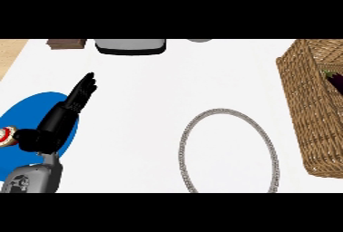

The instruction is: Pick the eggplant from the placemat and place it in the basket

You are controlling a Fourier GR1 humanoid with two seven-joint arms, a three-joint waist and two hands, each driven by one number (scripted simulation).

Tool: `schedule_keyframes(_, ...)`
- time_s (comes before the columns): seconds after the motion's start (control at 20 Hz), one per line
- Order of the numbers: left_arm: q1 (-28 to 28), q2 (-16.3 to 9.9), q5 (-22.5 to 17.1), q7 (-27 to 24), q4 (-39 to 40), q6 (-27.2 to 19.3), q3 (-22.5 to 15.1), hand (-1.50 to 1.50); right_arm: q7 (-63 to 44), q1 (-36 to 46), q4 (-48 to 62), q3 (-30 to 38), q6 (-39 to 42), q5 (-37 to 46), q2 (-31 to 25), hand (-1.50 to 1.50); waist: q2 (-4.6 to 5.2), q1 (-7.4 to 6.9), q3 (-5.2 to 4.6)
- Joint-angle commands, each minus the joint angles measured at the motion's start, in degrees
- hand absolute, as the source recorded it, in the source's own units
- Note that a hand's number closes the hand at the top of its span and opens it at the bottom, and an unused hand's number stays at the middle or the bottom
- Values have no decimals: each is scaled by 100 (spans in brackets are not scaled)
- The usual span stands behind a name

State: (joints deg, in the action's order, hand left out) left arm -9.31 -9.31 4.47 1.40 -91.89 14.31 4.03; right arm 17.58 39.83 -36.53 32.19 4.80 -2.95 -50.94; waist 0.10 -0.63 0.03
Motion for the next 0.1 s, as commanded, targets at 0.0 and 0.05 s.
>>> schedule_keyframes(0.0,-161,-213,-115,40,197,166,191,0,-425,88,519,395,490,-407,-514,-150,10,32,1)
schedule_keyframes(0.05,-79,-79,-84,160,-10,90,70,0,-370,19,705,370,688,-426,-517,-150,8,8,3)
